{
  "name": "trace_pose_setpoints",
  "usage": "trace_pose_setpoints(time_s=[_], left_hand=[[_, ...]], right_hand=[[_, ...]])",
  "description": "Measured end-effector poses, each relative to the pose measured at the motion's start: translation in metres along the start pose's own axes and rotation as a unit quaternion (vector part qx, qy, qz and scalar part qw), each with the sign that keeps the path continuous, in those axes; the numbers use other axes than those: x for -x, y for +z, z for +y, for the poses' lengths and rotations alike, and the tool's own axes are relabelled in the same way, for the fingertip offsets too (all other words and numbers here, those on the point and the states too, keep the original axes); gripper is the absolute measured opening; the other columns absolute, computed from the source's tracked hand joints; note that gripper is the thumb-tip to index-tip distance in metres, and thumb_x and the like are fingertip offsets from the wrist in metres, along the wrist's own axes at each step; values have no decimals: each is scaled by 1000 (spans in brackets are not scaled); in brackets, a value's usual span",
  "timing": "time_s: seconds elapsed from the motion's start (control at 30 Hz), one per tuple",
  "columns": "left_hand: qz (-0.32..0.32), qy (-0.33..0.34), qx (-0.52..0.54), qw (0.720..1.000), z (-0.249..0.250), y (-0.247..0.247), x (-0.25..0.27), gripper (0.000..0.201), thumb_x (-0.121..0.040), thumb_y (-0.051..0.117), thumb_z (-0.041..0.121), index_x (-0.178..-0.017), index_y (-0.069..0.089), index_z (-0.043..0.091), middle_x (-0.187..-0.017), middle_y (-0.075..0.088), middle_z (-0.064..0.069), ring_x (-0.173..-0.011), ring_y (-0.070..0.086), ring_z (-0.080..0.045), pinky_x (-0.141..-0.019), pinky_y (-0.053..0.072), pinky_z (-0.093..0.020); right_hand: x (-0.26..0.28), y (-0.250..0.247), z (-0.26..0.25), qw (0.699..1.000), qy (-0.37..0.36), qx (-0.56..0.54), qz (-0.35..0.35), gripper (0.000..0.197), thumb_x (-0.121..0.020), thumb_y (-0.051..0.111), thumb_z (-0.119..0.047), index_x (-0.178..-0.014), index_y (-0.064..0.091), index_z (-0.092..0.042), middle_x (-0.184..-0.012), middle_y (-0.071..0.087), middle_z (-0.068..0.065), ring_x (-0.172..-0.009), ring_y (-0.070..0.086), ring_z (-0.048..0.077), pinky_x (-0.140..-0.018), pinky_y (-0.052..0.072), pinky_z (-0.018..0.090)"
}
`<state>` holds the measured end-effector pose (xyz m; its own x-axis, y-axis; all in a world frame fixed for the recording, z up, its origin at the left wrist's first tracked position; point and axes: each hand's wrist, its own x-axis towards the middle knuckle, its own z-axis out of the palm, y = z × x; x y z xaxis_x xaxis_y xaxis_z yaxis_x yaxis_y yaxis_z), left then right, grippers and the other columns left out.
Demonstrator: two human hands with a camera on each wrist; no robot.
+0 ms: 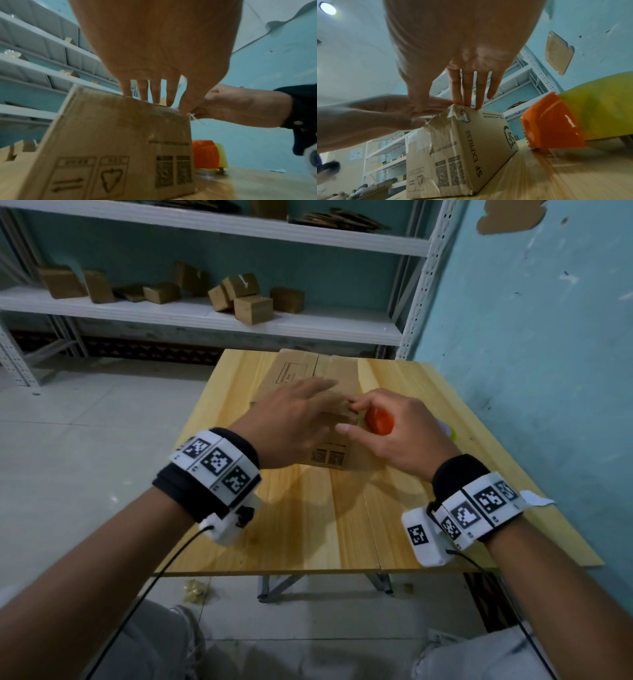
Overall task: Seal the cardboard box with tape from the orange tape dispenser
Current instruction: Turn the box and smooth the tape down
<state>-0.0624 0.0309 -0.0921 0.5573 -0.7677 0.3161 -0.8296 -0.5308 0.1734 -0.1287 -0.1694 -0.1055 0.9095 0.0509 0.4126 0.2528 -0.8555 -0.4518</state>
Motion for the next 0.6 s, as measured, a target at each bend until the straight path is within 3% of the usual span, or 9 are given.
trace_pose_setpoints(time_s=[0.1,0.2,0.37,0.6], left_hand=[[-35,3,-4,999,6,15,-5,68,-93,51,32,-152,18,24,-160,17,0,-148,7,-19,-120,8,-43],[-52,-7,-25,998,6,20,-8,83,-88,58,30,-153,8,24,-161,8,4,-148,-3,-16,-120,-1,-42],[-60,-8,-45,997,5,20,-8,88,-87,60,29,-154,4,24,-161,5,5,-147,-5,-15,-118,-5,-38],[-51,-5,-38,998,5,20,-8,83,-88,60,27,-153,10,25,-160,11,5,-147,0,-15,-117,-2,-37]], right_hand=[[0,1,-6,999,-7,30,14,50,-80,68,-56,-110,63,-17,-107,64,-4,-98,57,12,-89,51,36],[-2,4,-9,997,-23,68,33,43,-81,74,-47,-107,63,-15,-107,65,-4,-94,53,8,-84,45,26],[-4,4,-3,996,-37,66,36,33,-83,76,-35,-105,64,-13,-110,61,-14,-96,48,0,-85,36,18],[-7,-7,11,998,-48,45,-9,32,-85,76,-31,-113,67,-18,-115,67,-8,-103,56,6,-92,42,25]])
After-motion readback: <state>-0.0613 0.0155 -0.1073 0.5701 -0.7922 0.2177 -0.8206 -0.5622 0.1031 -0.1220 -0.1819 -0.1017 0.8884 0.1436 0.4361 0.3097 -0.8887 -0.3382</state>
